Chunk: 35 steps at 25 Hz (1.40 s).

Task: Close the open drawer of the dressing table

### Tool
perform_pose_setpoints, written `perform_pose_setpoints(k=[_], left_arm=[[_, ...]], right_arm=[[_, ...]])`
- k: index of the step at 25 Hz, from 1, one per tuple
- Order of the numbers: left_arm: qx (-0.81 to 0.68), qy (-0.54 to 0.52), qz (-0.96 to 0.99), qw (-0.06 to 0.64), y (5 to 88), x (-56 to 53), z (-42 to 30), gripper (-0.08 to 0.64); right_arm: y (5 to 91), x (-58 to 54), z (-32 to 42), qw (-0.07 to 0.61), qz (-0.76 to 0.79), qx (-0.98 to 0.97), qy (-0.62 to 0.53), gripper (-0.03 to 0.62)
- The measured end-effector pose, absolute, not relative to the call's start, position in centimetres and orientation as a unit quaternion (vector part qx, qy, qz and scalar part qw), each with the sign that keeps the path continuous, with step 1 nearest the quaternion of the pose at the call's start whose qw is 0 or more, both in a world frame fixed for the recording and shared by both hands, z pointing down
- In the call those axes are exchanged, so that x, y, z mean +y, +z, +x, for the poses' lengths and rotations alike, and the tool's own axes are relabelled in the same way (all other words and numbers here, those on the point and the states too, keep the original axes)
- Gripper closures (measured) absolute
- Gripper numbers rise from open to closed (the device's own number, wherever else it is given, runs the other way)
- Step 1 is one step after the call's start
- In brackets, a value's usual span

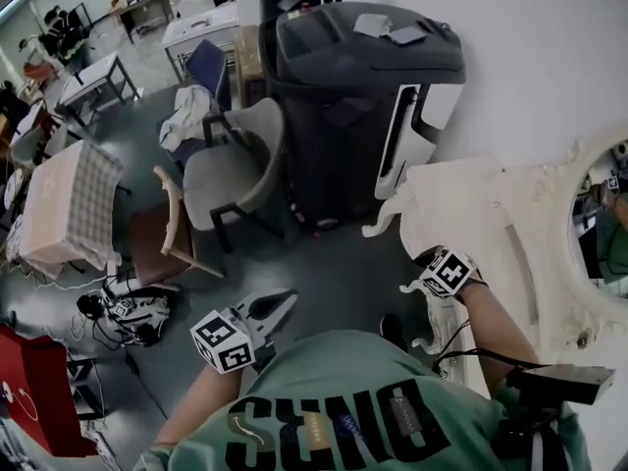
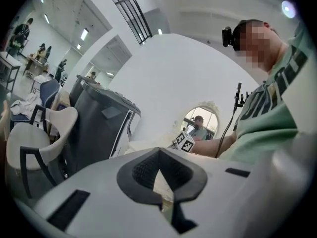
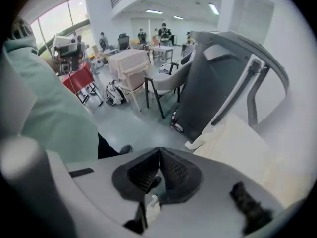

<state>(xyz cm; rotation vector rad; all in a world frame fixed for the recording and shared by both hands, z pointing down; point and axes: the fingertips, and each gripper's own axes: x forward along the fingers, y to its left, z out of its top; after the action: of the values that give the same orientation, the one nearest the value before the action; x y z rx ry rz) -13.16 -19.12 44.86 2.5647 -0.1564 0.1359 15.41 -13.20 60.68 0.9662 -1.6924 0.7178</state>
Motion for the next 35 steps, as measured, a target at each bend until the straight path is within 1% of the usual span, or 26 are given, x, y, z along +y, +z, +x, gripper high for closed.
perform_pose_setpoints(k=[5, 9, 11, 16, 19, 25, 31, 35], left_arm=[[-0.005, 0.068, 0.960, 0.270, 43.9, -19.4, -10.4, 0.552], [0.035, 0.078, 0.963, 0.254, 43.1, -18.8, -5.0, 0.552], [0.048, 0.081, 0.965, 0.247, 42.4, -18.1, -1.6, 0.552], [0.083, 0.086, 0.972, 0.204, 39.9, -16.3, 7.8, 0.552], [0.107, 0.097, 0.970, 0.195, 39.0, -15.3, 13.4, 0.552], [0.180, 0.125, 0.960, 0.172, 38.3, -11.0, 23.4, 0.552], [0.270, 0.169, 0.936, 0.150, 39.1, -7.3, 29.6, 0.552], [0.338, 0.176, 0.913, 0.145, 39.7, -6.3, 33.1, 0.552]], right_arm=[[58.8, -8.5, 17.7, 0.424, 0.486, -0.685, 0.340, 0.580], [58.1, -5.3, 21.4, 0.309, 0.553, -0.674, 0.381, 0.580], [57.7, -4.0, 23.7, 0.266, 0.571, -0.672, 0.388, 0.580], [56.6, -1.4, 31.2, 0.234, 0.602, -0.671, 0.364, 0.580], [55.2, -0.3, 35.2, 0.207, 0.623, -0.672, 0.343, 0.580], [53.1, 4.4, 41.2, 0.131, 0.666, -0.657, 0.328, 0.580], [51.5, 9.3, 43.4, 0.029, 0.723, -0.609, 0.325, 0.580], [51.4, 11.4, 43.7, -0.023, 0.754, -0.565, 0.335, 0.580]])
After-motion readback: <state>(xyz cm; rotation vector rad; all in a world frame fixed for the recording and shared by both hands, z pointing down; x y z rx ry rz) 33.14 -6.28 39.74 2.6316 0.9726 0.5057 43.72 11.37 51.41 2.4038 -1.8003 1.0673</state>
